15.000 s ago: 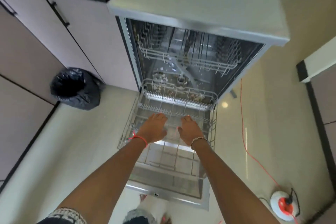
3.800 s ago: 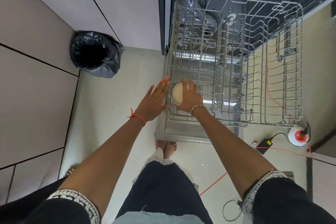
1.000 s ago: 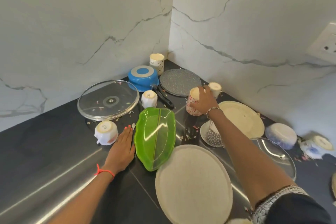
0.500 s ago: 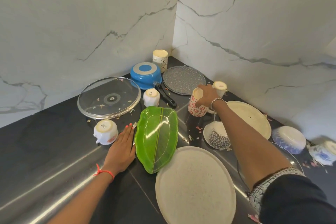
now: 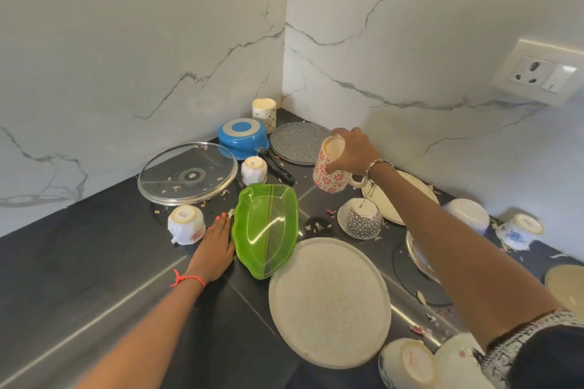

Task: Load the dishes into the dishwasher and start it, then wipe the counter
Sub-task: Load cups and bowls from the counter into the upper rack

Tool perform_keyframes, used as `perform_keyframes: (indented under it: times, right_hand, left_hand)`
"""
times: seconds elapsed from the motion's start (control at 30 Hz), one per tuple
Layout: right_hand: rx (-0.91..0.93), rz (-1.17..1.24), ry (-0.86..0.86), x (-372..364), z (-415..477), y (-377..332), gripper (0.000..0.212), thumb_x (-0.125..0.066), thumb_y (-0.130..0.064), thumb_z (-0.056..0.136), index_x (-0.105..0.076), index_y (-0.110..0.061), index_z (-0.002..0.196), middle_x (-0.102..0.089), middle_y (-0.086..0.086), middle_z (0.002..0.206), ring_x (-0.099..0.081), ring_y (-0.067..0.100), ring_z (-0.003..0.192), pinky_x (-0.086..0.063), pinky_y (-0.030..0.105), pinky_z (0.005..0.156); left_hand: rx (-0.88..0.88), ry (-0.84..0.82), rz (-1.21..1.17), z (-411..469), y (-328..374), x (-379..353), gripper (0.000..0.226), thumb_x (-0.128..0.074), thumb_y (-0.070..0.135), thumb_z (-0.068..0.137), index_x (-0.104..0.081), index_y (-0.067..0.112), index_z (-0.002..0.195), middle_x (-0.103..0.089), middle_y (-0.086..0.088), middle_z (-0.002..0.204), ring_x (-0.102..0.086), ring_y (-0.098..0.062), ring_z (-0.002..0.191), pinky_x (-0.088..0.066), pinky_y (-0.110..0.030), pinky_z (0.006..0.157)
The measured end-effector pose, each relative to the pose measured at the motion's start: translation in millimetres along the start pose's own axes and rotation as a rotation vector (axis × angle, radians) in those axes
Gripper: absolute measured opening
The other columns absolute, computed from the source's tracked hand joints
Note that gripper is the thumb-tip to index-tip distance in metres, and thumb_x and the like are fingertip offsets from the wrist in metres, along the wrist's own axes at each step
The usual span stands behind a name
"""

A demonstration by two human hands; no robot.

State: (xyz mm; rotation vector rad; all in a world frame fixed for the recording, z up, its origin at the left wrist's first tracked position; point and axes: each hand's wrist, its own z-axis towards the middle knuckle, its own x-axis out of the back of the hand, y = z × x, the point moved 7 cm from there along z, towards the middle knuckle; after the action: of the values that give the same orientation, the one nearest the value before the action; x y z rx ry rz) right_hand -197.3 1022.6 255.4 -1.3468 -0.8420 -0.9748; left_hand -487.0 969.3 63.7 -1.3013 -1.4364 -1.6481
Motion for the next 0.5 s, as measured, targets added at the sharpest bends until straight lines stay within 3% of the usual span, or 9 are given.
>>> perform_keyframes:
  times: [0.07,0.17,0.3,0.5]
  right_hand:
    - [0.008,0.005,0.007,8,-19,-1,0.088,-0.083,-0.031,0.061,-0.040,-0.019,0.137,-0.040,0.014,0.126,-0.040,0.031,0.120,-0.043,0.044,0.097]
    - [0.013,0.018,0.022,20,-46,1,0.088,-0.083,-0.033,0.061,-0.041,-0.017,0.136,-0.041,0.013,0.124,-0.042,0.031,0.118,-0.045,0.042,0.096]
    - [-0.003,0.041,0.046,37,-89,7,0.085,-0.083,-0.035,0.061,-0.045,-0.014,0.134,-0.042,0.012,0.122,-0.044,0.029,0.116,-0.045,0.037,0.093]
    - [-0.035,0.032,0.039,48,-166,24,0.082,-0.081,-0.037,0.063,-0.045,-0.015,0.133,-0.040,0.013,0.125,-0.040,0.030,0.119,-0.043,0.040,0.097]
  left_hand:
    - [0.005,0.002,-0.084,-8,7,7,0.054,-0.033,0.015,0.100,-0.012,0.002,0.148,-0.007,-0.011,0.157,-0.005,-0.021,0.146,-0.002,-0.029,0.117]
    - [-0.018,0.114,-0.145,-25,17,20,0.052,-0.045,0.007,0.095,-0.029,0.001,0.144,-0.024,-0.011,0.154,-0.017,-0.021,0.144,-0.009,-0.028,0.116]
    - [-0.040,0.181,-0.107,-49,39,30,0.053,-0.054,0.015,0.092,-0.038,0.001,0.140,-0.037,-0.013,0.147,-0.026,-0.023,0.141,-0.017,-0.031,0.115]
    - [-0.086,0.166,-0.028,-93,90,21,0.066,-0.058,0.031,0.089,-0.031,0.005,0.144,-0.026,-0.011,0.152,-0.013,-0.024,0.145,-0.008,-0.038,0.118]
